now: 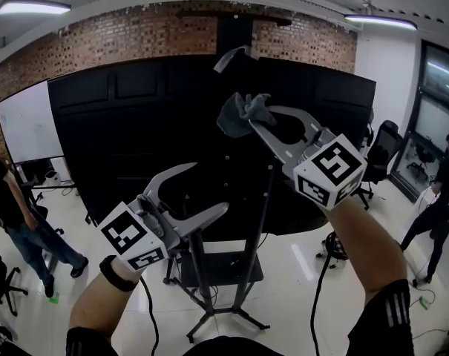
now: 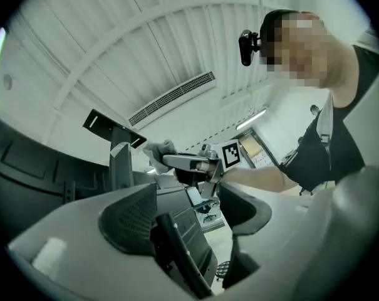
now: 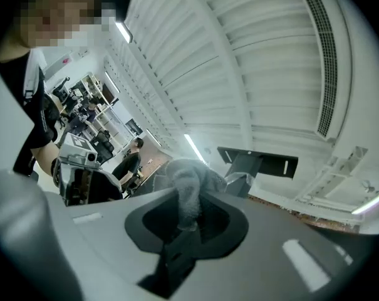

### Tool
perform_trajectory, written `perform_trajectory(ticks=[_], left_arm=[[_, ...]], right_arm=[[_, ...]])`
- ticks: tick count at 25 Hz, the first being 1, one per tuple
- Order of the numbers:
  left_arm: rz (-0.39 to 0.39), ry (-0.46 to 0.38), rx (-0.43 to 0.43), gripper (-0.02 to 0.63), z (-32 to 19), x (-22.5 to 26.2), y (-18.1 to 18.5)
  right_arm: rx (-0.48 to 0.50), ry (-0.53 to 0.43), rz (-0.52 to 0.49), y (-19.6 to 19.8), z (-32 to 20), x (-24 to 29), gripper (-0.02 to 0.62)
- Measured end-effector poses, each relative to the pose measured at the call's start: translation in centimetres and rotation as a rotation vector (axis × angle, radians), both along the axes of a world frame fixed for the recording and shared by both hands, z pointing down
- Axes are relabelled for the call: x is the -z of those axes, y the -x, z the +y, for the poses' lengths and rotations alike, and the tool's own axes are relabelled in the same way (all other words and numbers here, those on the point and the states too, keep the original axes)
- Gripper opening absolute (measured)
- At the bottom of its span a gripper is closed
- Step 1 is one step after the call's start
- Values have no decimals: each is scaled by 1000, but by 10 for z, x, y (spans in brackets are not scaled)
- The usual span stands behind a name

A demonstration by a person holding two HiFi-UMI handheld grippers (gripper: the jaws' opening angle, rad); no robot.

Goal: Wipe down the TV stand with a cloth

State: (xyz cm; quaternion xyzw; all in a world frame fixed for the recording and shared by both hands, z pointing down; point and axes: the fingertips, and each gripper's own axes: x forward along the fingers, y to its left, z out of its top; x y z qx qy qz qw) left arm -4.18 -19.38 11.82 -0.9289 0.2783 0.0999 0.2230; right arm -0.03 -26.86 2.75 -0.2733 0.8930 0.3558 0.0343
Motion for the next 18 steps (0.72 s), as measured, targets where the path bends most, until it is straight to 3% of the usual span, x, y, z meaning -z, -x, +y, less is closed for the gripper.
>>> perform_trajectory(ticks=[6, 18], left_arm=[[-34, -80, 56, 337, -21, 66, -2], [7, -64, 121, 337, -64, 115, 2]], right_arm=[[-101, -65, 29, 6, -45, 79, 49], [-298, -223, 123, 27, -89, 176, 48]])
